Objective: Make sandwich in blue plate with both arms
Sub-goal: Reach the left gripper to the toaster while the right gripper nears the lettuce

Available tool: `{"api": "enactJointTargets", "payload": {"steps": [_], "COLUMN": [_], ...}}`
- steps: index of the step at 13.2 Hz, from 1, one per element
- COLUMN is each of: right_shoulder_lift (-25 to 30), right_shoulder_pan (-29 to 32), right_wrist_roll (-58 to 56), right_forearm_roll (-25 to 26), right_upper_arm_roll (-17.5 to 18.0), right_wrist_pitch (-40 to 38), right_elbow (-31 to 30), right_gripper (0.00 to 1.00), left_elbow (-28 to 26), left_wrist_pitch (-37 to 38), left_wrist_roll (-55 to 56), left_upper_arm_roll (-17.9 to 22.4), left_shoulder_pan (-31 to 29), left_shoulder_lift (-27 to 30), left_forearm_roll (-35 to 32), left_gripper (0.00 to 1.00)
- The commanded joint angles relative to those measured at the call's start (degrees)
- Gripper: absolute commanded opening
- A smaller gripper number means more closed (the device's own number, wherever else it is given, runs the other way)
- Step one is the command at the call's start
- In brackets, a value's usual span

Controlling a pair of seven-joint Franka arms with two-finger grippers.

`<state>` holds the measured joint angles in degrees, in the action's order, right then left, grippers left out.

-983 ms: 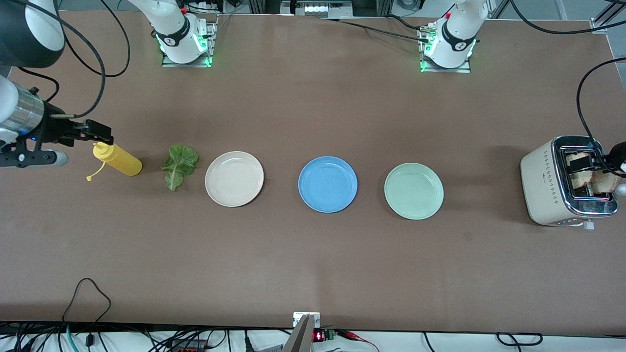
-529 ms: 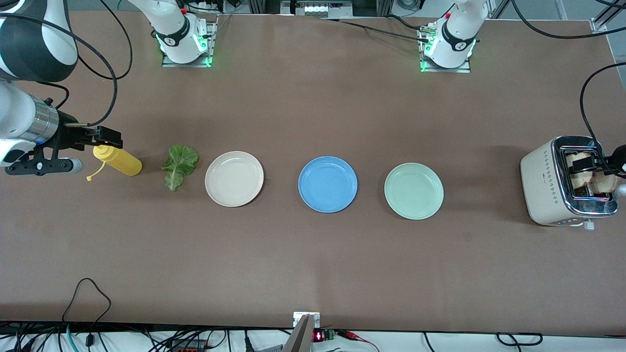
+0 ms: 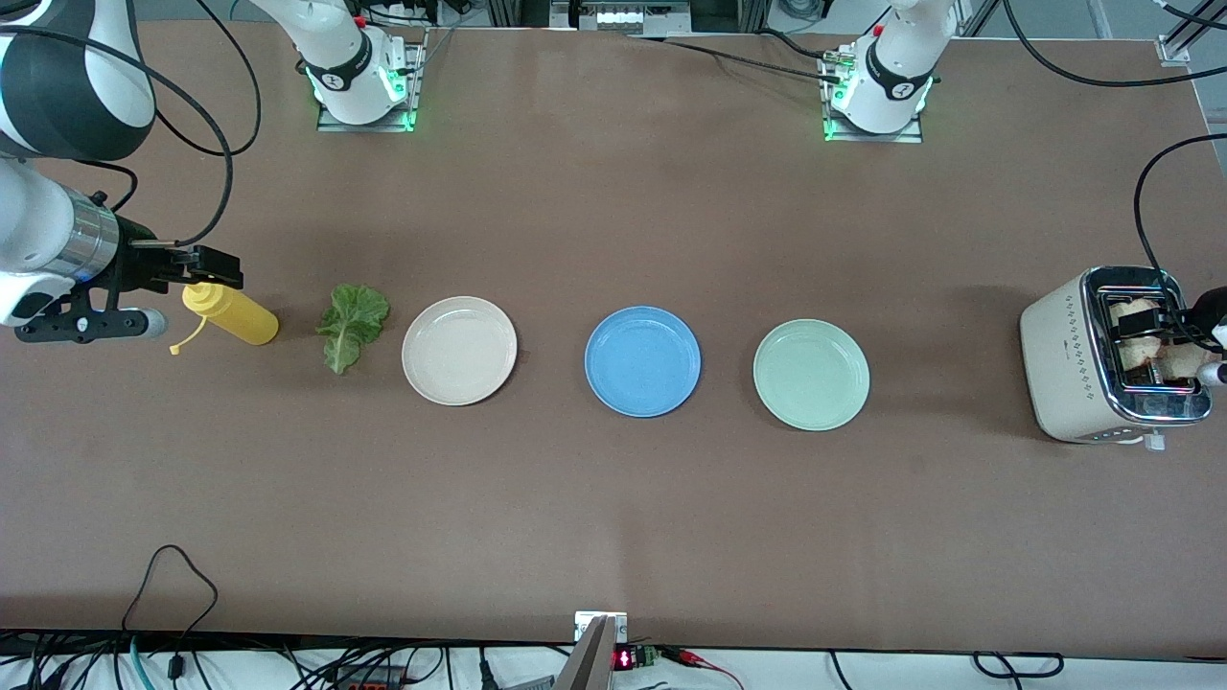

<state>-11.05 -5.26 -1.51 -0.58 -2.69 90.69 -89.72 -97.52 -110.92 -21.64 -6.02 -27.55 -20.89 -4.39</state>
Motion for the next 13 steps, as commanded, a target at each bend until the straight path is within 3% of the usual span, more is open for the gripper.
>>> {"api": "enactJointTargets", "payload": {"steps": [1,8,13], "right_shoulder_lift": [-0.5,-0.5,-0.9], "right_shoulder_pan": [0.1,0.1,0.2], "right_wrist_roll": [0.2,0.1,0.0], "right_forearm_roll": [0.1,0.1,0.1], "right_upper_arm_roll": [0.2,0.1,0.1], "right_wrist_pitch": [-1.0,-1.0,-1.0], "right_elbow": [0.9,0.9,0.9], "right_gripper": [1.00,1.00,1.00], "left_elbow": [0.7,0.5,0.3], "left_wrist_pitch": [0.2,-0.3,0.1], "left_wrist_roll": [-1.3,-1.7,-1.6], "left_upper_arm_roll": [-0.7,-0.7,-0.8], "left_shoulder_pan": [-1.3,-2.8,-3.0], "left_shoulder_lift": [-0.5,-1.1,-1.0], "left_forearm_roll": [-0.5,-0.3,-0.3], "left_gripper": [0.76,0.53,0.05]}}
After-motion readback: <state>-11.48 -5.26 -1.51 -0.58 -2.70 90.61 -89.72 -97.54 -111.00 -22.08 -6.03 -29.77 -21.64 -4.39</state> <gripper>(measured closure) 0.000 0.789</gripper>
